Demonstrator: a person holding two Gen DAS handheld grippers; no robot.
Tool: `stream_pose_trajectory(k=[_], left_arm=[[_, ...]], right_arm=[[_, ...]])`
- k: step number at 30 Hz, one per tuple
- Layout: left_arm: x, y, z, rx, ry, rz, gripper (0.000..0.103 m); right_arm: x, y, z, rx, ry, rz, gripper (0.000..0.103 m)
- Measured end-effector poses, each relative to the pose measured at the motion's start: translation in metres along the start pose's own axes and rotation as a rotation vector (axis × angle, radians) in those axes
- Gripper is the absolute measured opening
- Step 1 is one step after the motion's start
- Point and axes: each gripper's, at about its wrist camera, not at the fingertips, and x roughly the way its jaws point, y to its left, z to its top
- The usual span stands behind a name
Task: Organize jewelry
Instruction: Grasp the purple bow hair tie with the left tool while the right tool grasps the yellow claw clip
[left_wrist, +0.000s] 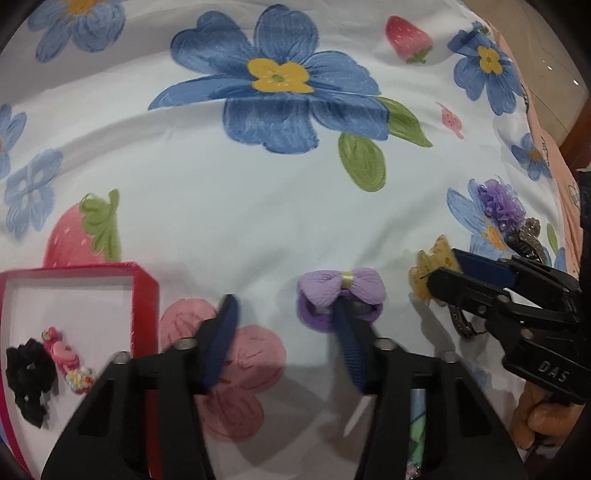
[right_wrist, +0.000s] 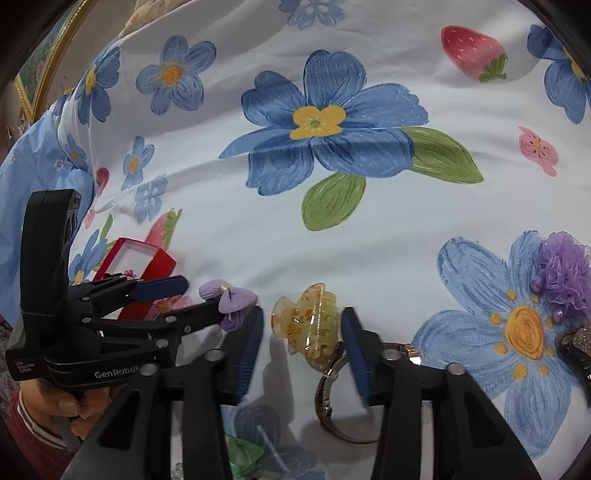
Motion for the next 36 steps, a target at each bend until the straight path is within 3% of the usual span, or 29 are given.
stream_pose_trajectory(k=[1,3,4,8,19,36], left_arm=[[0.000,-0.002,0.001,0.012,0.001,-0.013,0.019],[-0.001,-0.007,0.001,0.029,0.002,-0.034,0.005],[-0.002,-0.010,0.001,0.043,-0.005,-0.017,0.004],[-0.011,-0.013,-0.002,0.054,-0.030,-0.019,0.003],[-0.076,0.012,-0.027,-0.062,-0.119,-0.092,0.003],[-0.154,0.077,-0.094,-0.243,-0.207,-0.067,0.003]], right_arm=[[0.001,-0.001,-0.001,0.003,0.001,0.002,0.036],[0.001,-0.002,-0.002,0.005,-0.004,0.008,0.036],[0.000,-0.002,-0.003,0.004,-0.007,0.006,0.036],[-0.006,-0.002,-0.003,0.009,-0.026,0.003,0.036],[-0.035,0.011,-0.008,0.017,-0.064,0.033,0.036],[-0.053,0.088,-0.032,-0.055,-0.063,0.120,0.036]])
